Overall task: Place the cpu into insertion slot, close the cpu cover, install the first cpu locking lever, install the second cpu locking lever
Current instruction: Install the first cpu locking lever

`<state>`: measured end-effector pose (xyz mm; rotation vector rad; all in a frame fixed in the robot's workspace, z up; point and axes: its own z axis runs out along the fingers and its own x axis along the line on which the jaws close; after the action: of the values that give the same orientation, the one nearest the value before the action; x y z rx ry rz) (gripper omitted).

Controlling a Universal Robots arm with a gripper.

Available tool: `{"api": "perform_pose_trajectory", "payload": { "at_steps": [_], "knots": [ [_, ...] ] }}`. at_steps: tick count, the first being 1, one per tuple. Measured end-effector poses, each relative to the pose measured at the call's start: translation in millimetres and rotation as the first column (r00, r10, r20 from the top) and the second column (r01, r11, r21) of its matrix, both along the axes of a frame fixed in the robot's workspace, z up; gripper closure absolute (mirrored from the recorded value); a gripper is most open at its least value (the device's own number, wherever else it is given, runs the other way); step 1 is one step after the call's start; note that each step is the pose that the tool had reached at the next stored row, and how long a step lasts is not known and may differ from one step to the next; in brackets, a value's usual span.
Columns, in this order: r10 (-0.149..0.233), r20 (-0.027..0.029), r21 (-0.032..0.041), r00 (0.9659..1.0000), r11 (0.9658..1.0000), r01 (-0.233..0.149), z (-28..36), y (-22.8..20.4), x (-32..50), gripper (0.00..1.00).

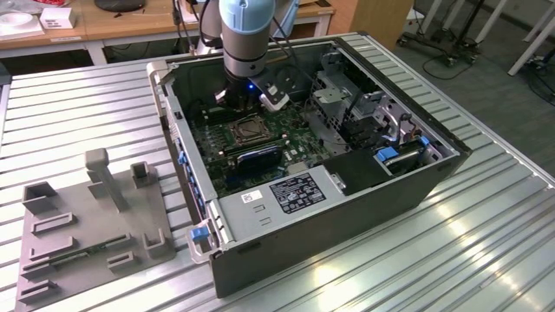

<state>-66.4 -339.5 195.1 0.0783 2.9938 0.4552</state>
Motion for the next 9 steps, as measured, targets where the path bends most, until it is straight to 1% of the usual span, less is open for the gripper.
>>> {"api": "perform_pose_trajectory", "payload": {
  "at_steps": [3, 9],
  "knots": [
    [0.0, -0.0001, -0.0043, 1.0, 1.0, 0.0, -0.4, 0.0, 0.1, 0.89],
    [0.0, -0.0001, -0.0061, 1.0, 1.0, 0.0, -3.1, 0.0, 0.0, 0.89]
  ]
}}
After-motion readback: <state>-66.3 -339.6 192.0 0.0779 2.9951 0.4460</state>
